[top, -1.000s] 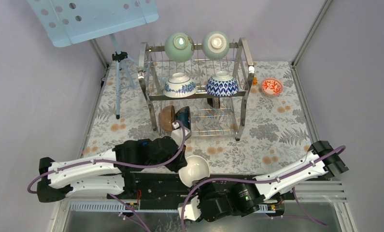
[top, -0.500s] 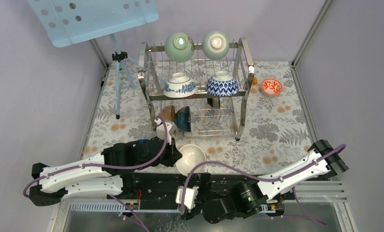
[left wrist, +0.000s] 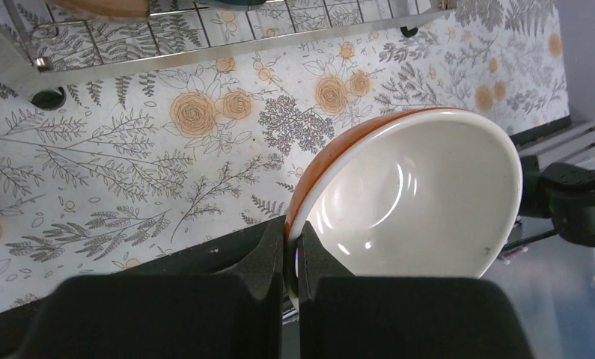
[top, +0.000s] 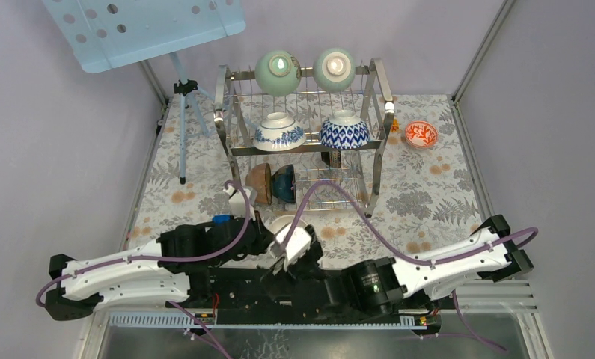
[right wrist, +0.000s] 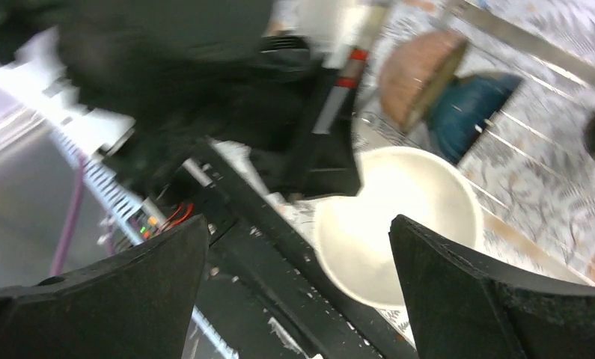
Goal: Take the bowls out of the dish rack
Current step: Place the bowl with the bowl.
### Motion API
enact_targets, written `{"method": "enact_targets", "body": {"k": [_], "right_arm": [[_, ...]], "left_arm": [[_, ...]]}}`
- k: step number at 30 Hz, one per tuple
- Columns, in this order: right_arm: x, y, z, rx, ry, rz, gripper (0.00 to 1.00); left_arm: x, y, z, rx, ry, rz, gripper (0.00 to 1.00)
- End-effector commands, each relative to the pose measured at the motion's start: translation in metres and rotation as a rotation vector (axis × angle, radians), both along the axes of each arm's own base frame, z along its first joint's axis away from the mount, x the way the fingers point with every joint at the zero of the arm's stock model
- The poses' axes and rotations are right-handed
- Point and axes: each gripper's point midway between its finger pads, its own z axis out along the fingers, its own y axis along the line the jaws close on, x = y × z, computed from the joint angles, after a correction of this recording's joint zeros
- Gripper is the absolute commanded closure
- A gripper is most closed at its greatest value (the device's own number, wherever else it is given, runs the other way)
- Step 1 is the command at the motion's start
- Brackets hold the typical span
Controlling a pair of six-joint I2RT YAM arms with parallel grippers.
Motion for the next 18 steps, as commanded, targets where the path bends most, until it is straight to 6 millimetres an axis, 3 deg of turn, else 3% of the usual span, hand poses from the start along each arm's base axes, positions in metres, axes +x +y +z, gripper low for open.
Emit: {"method": "enact_targets", "body": {"k": [1,5,9,12,18], "right_arm": [[0.038,-0.038,0.003,0.193,0.173,-0.289,0.06],[0.055,-0.070,-0.012,0.259,0.248,-0.468,0.16],[0.072,-0.093,-0.039,0.272,0.322,-0.590,0.34],[0.081,-0.098,-0.057,0.286,0.384,-0.612,0.39],[0.090,-0.093,-0.077,0.274,0.438,-0.613,0.40]], "left_arm": [[0.006,0.003,0.006,-0.111,0.030,0.123,1.00],[0.004,0.007,-0.007,-0.114,0.083,0.179,1.00],[0.003,0.009,-0.018,-0.093,0.119,0.222,1.00],[0.003,0.007,-0.022,-0.088,0.134,0.236,1.00],[0.004,0.009,-0.026,-0.047,0.150,0.258,1.00]]}}
